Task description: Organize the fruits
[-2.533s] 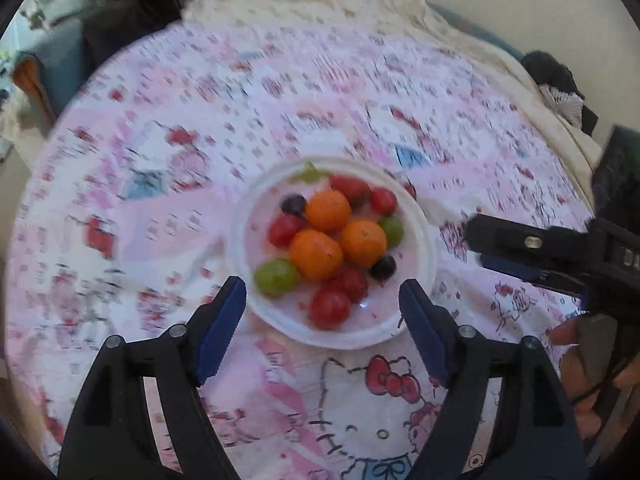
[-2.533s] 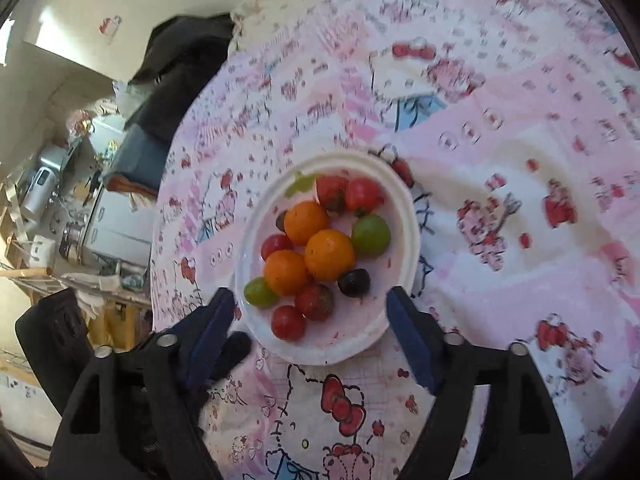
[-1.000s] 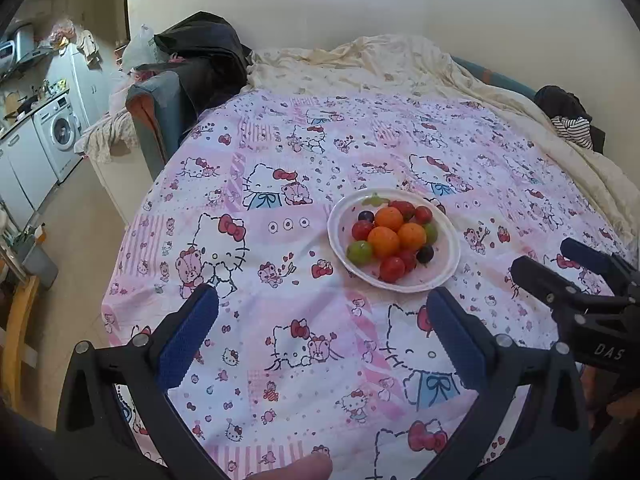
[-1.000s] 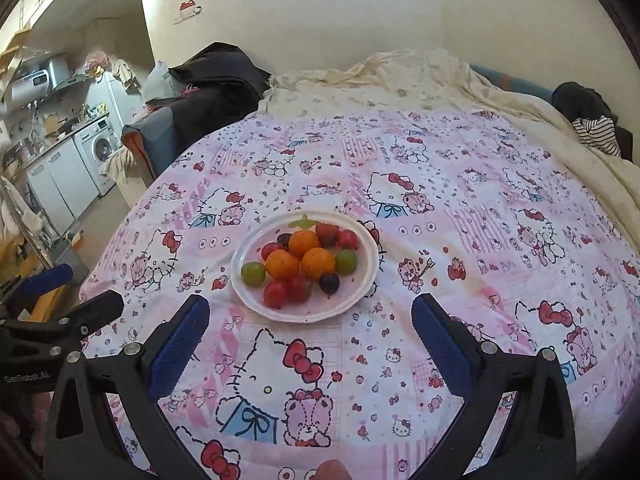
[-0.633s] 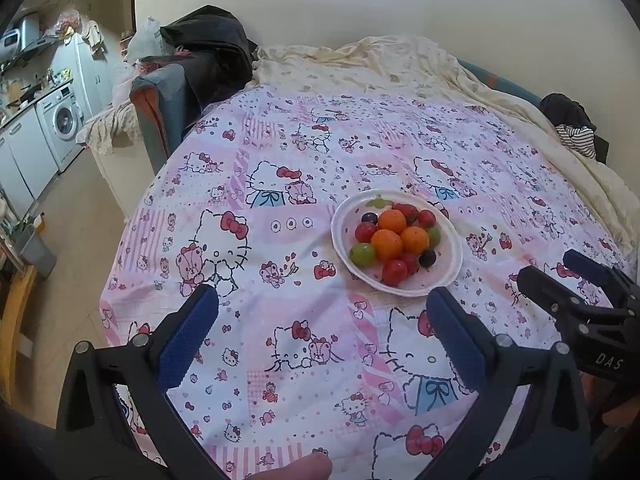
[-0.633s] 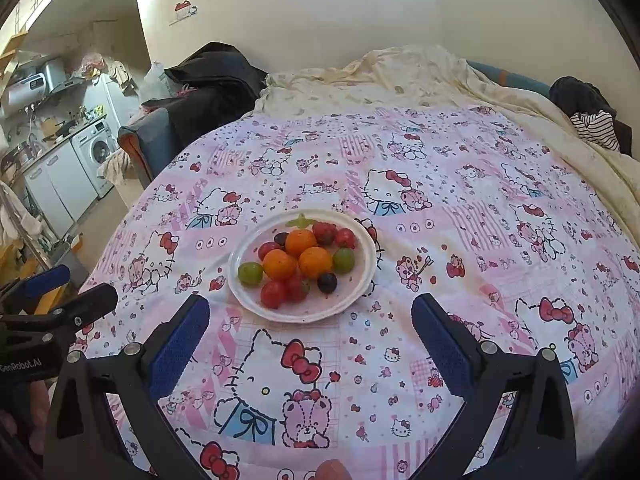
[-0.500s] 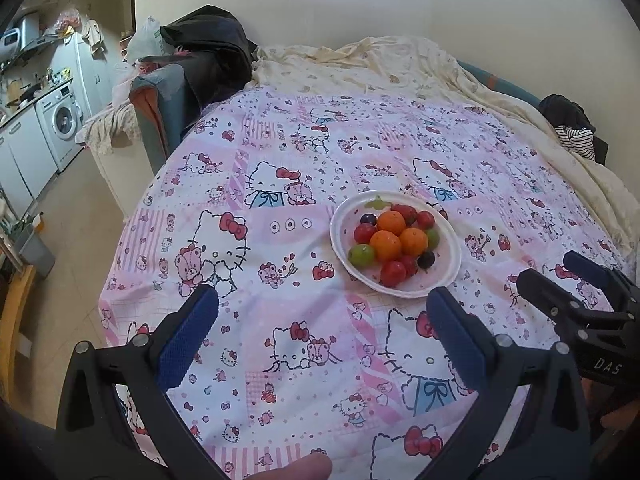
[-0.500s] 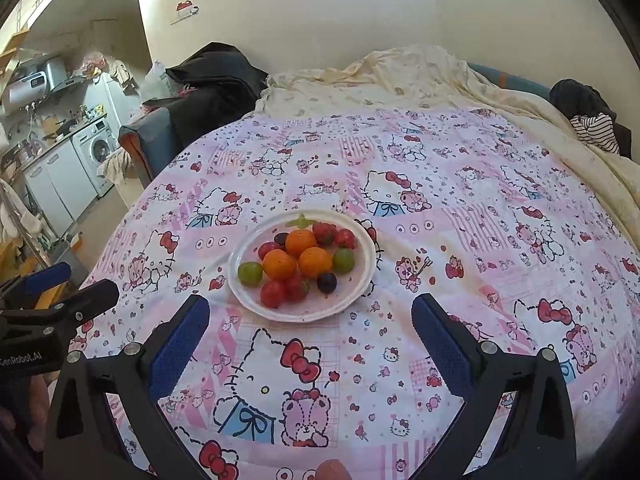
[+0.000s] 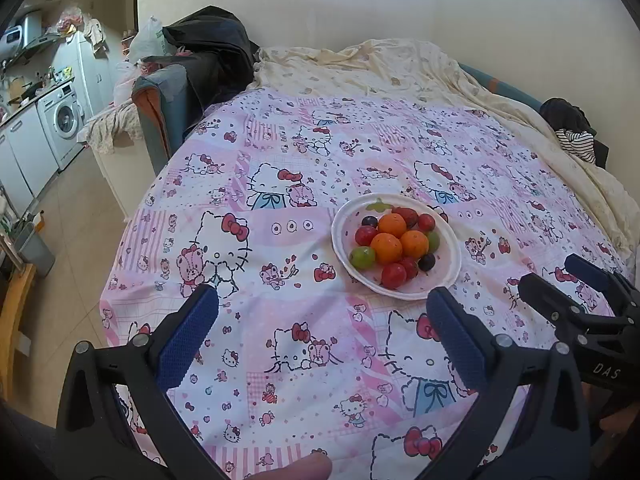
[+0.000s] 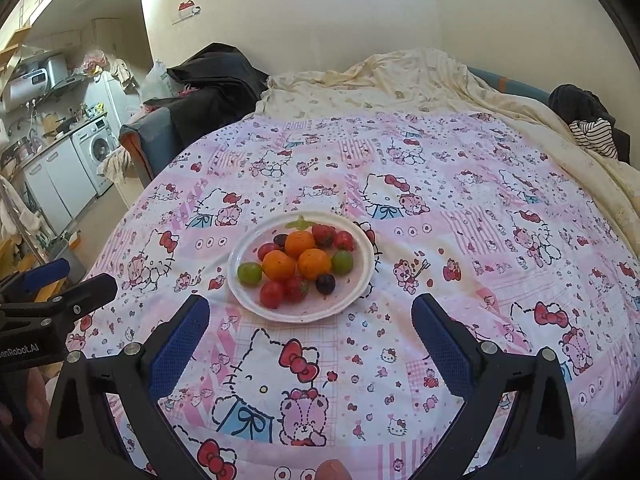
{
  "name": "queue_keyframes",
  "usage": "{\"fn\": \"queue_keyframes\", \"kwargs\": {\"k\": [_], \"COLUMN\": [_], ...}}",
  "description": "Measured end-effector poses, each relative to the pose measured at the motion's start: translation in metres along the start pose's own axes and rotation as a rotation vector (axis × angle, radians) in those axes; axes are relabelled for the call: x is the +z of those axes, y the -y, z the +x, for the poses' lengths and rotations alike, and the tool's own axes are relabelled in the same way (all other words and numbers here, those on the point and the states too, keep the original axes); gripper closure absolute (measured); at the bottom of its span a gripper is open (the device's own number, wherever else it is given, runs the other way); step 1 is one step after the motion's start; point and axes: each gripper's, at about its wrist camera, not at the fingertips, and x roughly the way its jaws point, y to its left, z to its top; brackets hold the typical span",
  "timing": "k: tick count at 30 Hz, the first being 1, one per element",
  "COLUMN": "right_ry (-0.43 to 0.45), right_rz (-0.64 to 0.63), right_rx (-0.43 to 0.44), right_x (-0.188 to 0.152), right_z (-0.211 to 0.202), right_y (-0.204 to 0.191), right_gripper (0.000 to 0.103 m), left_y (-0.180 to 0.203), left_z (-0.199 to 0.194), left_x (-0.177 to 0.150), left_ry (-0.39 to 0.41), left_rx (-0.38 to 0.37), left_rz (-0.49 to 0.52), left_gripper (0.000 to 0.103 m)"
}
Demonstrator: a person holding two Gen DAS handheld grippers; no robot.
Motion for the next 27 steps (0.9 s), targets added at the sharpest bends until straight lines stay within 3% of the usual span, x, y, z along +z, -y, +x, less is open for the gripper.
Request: {"fn": "queue_keyframes", "kwargs": {"k": [27], "right_ry": [0.001], "right_rz": [-0.011], "right_rx": [-0.004], "right_x": [-0.0005], "right_z": [-0.0013], "right_y": [-0.0003], "right_gripper": [0.0], "left_y": [-0.0018], "left_z": [-0.0019], "left_x": [-0.001], "left_ry": [0.004], "left_rx": [0.006], "left_rz": [-0.01], "left_gripper": [0.0]}}
